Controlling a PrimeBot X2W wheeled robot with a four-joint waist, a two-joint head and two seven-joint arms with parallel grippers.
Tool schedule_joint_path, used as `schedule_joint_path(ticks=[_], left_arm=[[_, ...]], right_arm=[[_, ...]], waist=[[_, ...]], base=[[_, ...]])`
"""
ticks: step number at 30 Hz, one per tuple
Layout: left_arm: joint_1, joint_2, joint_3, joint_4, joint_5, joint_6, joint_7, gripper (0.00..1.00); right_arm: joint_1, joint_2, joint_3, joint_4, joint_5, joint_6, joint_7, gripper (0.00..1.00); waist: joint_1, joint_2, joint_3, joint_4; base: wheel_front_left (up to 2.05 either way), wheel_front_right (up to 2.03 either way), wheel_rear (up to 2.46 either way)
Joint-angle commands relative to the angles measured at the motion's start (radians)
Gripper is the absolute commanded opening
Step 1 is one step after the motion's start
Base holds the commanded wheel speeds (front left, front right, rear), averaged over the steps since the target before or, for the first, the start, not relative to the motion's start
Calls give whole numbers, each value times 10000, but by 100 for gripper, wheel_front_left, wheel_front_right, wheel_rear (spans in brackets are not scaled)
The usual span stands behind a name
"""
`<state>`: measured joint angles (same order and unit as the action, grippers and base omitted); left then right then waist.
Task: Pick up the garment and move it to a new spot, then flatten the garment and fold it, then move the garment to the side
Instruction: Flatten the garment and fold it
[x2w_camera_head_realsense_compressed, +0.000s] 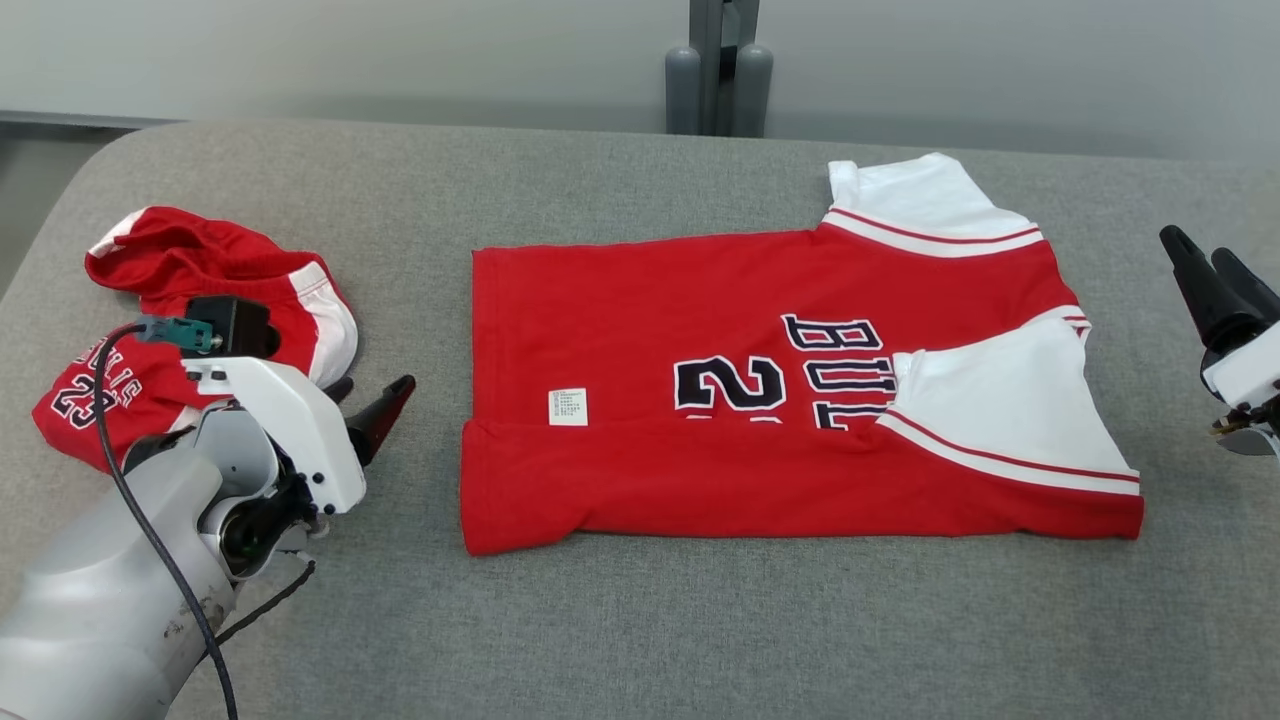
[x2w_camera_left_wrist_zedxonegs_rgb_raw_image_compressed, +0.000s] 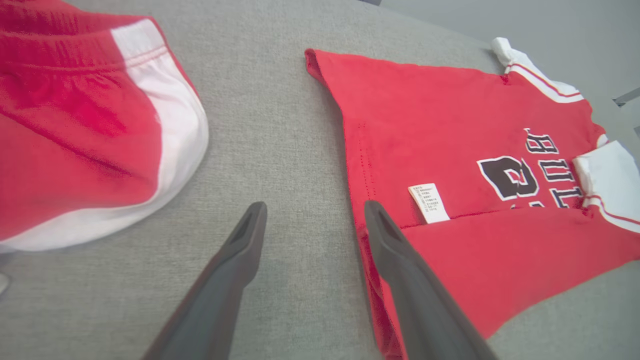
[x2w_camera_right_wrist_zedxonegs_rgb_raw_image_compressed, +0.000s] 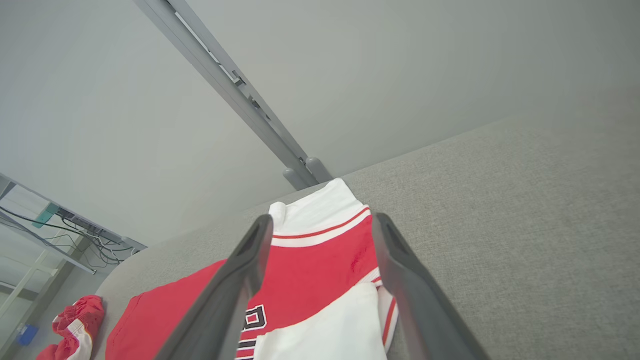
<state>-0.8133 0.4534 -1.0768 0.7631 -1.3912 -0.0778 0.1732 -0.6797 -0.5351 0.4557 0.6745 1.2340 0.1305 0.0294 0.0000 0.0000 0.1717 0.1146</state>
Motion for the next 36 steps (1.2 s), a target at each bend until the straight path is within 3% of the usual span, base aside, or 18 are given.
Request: schedule_joint_path(ticks=[1, 8, 10, 12, 13, 15, 17, 20, 24, 28, 33, 36], left_arm=[[-168, -12, 5, 84, 247, 114, -468, 100], [278, -127, 623, 56, 932, 31, -3837, 100], [384, -165, 903, -60, 1476, 59, -4306, 100], [392, -119, 2053, -669, 2452, 346, -4390, 100], [392, -119, 2053, -669, 2452, 346, -4390, 100], [1367, -274, 3653, -1518, 3673, 786, -4371, 100], [2401, -594, 5024, -2530, 5056, 1113, -4364, 100], [3720, -1117, 6570, -3866, 6894, 1259, -4374, 100], [5456, -2102, 7893, -4797, 8641, 1020, -4370, 100], [6487, -3056, 8859, -5104, 9873, 637, -4371, 100], [7268, -3768, 9694, -4920, 10755, 123, -4372, 100], [7507, -3906, 9991, -4722, 10973, -66, -4372, 100]], right_arm=[[219, -68, 57, -94, -163, 7, -395, 100], [1080, -322, 605, -642, -1509, 7, -2619, 100], [1325, -356, 504, -702, -2182, 7, -2887, 100], [1572, -226, -40, -861, -3010, 7, -2955, 100], [1572, -226, -40, -861, -3010, 7, -2955, 100], [2003, 46, -1106, -1274, -4344, 7, -2957, 100], [2709, 635, -2162, -1935, -5715, 7, -2953, 100], [3728, 1521, -3626, -3168, -7439, 4, -2957, 100], [4944, 2830, -4636, -4308, -8740, 5, -2958, 100], [5641, 3587, -4876, -4713, -9279, 5, -2959, 100], [6093, 4121, -5033, -4750, -9364, 5, -2961, 100], [6188, 4221, -4947, -4654, -9342, 5, -2960, 100]], waist=[[0, 0, -256, 14], [0, 0, -955, -113], [0, 0, -1125, -173], [0, 0, -1228, -225], [0, 0, -1228, -225], [0, 0, -1291, -280], [0, 0, -1358, -331], [0, 0, -1450, -419], [0, 0, -1536, -508], [0, 0, -1601, -552], [0, 0, -1670, -599], [0, 0, -1697, -658]], base=[[0, 0, 0], [0, 0, 0], [0, 0, 0], [0, 0, 0], [0, 0, 0], [0, 0, 0], [0, 0, 0], [0, 0, 0], [0, 0, 0], [0, 0, 0], [0, 0, 0], [0, 0, 0]])
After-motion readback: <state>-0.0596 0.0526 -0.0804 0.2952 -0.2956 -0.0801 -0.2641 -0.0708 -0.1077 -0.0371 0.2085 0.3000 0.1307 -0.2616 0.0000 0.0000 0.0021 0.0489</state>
